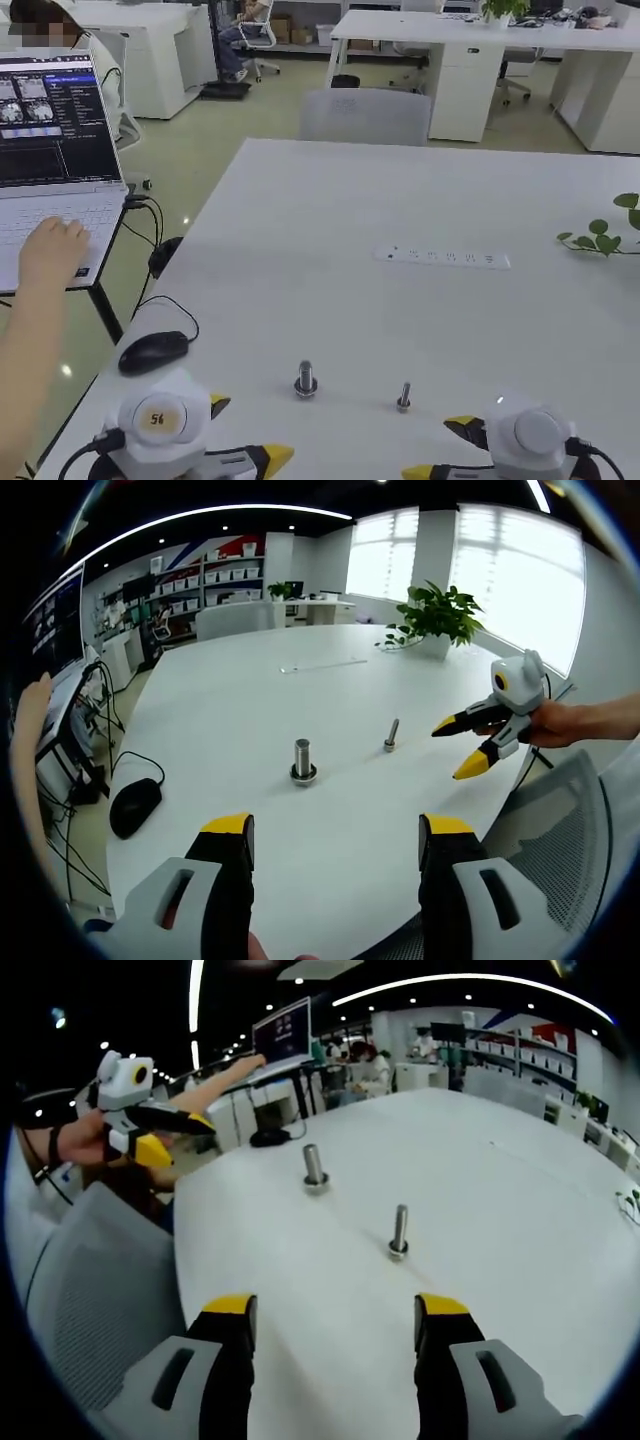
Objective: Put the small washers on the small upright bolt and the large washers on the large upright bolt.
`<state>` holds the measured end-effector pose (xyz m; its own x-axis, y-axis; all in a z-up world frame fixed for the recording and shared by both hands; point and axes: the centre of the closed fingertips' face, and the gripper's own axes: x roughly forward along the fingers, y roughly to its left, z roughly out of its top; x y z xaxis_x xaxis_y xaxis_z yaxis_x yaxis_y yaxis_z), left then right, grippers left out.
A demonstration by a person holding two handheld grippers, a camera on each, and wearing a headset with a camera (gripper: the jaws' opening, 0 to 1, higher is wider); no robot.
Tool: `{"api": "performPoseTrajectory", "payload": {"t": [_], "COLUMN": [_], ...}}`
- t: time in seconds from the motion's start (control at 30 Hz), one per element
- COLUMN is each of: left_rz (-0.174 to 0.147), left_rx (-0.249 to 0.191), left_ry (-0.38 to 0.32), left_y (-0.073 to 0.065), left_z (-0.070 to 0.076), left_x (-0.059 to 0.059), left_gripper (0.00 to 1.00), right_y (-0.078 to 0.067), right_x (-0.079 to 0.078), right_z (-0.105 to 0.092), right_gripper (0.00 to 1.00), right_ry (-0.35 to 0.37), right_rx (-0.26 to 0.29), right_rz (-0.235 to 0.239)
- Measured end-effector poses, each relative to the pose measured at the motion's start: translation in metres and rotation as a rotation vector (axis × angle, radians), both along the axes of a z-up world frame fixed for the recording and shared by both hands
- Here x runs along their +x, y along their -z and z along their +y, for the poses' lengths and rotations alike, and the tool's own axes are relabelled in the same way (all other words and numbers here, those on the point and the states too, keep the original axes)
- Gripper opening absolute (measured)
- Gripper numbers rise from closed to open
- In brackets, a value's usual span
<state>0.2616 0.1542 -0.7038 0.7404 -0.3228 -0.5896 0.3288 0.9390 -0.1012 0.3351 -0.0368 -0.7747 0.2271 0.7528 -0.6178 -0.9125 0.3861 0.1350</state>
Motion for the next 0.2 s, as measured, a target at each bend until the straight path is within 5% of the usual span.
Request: {"api": "performPoseTrajectory", "payload": {"t": [0.2], "left_rz": [-0.002], "left_rx": [0.0], "left_ry": [-0.003], "left_y": [0.0001], "left_z": [0.0001], "left_x": [-0.0016], "left_gripper": [0.66], "right_y": [0.0005], "right_x": [-0.0022], "right_z": [-0.0013], "right_gripper": [0.65], "right_ry": [0.005], "right_rx": [0.014], "right_rz": [0.005]}}
